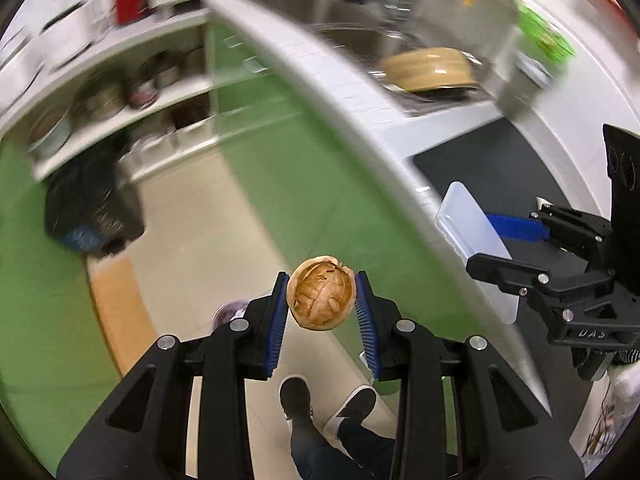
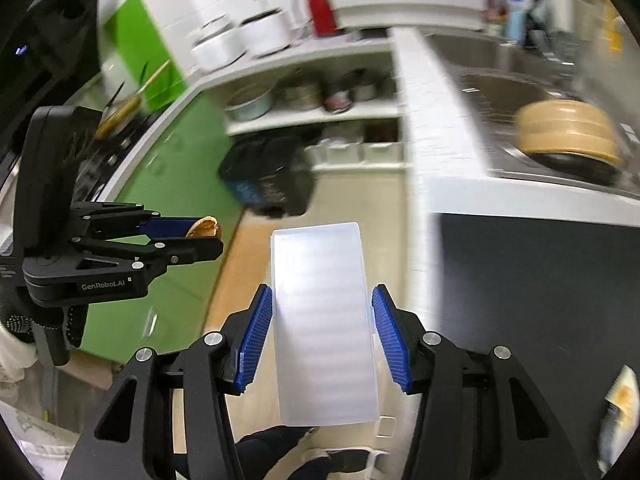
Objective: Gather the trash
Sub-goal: 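Carry the biscuit and plastic lid over the pink wastebasket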
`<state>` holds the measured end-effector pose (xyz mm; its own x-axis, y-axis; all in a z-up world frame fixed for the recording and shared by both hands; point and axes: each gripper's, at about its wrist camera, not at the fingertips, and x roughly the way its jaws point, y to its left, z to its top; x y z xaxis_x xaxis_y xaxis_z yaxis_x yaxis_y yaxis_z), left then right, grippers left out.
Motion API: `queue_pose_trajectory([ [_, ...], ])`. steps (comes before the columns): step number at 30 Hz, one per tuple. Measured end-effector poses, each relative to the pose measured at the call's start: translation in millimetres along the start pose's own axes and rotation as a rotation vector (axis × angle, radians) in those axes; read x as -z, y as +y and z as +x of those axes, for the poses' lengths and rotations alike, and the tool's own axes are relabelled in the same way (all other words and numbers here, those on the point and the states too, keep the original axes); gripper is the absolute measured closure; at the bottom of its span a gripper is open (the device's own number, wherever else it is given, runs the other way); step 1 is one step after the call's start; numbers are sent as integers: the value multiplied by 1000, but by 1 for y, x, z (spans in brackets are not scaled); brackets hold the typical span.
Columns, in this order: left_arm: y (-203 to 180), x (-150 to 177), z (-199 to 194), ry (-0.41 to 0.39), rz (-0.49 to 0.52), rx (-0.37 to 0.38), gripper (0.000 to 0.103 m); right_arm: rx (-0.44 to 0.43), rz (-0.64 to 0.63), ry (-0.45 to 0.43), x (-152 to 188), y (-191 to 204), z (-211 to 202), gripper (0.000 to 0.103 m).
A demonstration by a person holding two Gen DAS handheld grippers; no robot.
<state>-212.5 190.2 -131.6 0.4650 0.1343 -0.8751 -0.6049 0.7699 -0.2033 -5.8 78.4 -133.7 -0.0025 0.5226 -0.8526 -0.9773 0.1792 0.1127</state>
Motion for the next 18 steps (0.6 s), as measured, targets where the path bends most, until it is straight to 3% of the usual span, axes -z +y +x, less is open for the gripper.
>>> queue_pose_trajectory([
  [7, 89, 45, 36, 52, -155, -32, 70, -41, -35, 119, -8, 35, 98, 52],
  [10, 123, 66, 76, 101, -209, -34, 70, -42, -32, 170, -2, 40, 150, 52],
  [18, 194, 130, 231, 205, -313, 21, 70, -26, -21, 266, 43, 24, 278, 52],
])
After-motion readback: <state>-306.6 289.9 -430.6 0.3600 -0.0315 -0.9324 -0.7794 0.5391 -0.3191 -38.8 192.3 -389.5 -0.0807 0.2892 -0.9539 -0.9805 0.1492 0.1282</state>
